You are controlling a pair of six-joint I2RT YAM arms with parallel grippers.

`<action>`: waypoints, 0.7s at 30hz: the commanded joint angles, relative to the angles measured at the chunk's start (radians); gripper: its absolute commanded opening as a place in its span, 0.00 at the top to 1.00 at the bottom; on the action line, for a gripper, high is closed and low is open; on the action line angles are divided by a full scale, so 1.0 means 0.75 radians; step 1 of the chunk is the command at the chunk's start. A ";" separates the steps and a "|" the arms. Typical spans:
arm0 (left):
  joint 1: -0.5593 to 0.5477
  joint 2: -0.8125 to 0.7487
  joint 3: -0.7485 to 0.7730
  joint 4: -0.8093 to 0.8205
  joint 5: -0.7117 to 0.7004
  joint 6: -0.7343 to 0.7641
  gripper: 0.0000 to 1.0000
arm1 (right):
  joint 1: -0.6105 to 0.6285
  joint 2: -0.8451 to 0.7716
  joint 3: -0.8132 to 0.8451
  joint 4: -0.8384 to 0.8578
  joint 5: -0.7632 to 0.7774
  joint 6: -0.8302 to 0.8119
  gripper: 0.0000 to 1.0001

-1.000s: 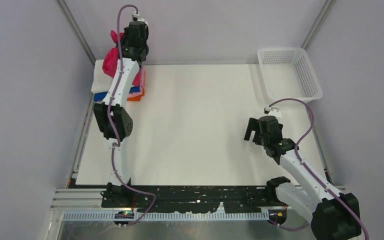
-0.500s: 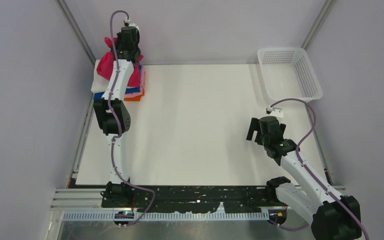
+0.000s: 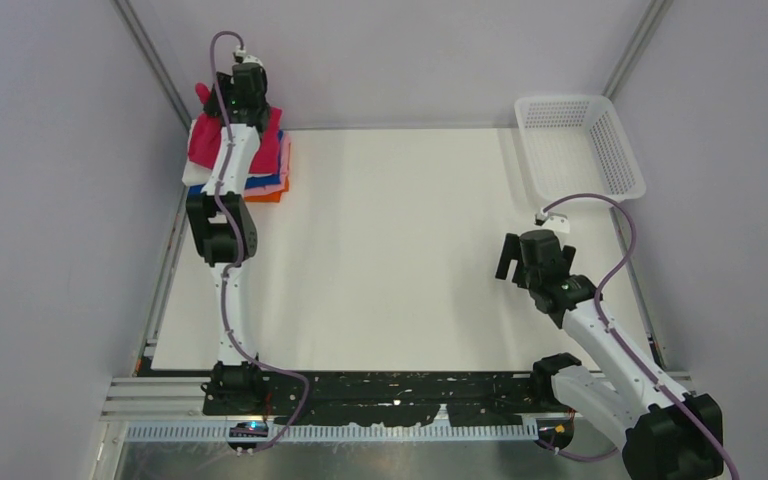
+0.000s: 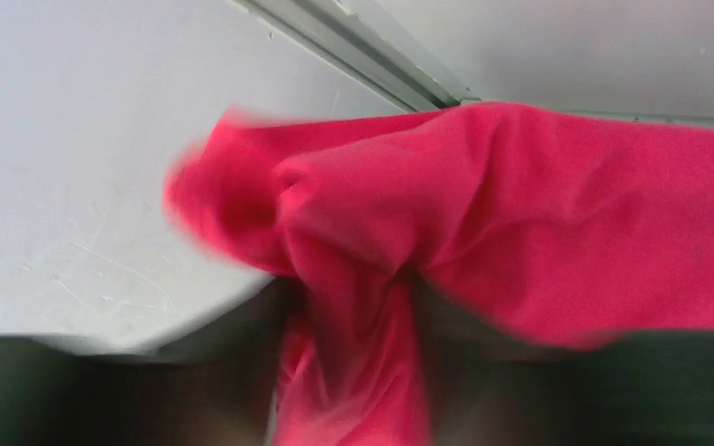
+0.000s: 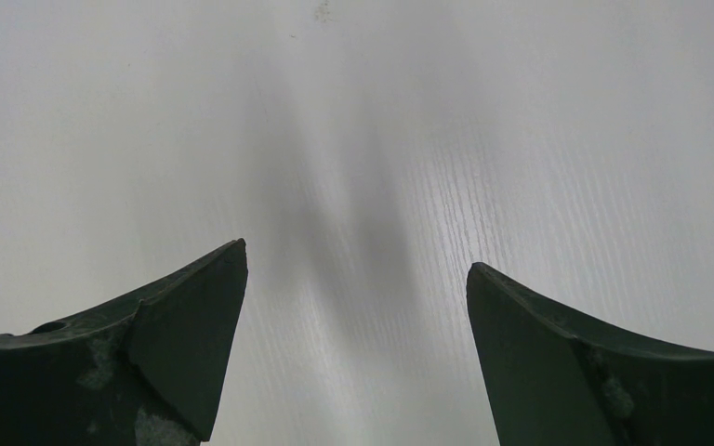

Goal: Fold and stack the t-shirts
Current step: Put the neatly folded tshirt into the corner of the board with the left arm

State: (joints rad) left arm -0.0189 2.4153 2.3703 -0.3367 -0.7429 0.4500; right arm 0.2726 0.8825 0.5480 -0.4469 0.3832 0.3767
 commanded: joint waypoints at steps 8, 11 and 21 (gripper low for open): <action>0.069 -0.159 0.053 0.028 0.061 -0.195 0.00 | -0.007 -0.093 0.078 -0.018 0.003 0.024 0.05; 0.069 -0.218 0.032 -0.026 0.105 -0.249 0.00 | -0.007 -0.127 0.066 -0.023 0.015 0.030 0.05; 0.068 -0.379 -0.183 -0.135 0.828 -0.761 0.00 | -0.007 -0.194 0.050 -0.002 0.012 0.026 0.05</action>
State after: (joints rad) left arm 0.0330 2.1765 2.2665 -0.4164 -0.4332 0.1078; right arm 0.2726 0.7490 0.5632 -0.4747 0.3801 0.3878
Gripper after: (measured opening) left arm 0.994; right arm 0.954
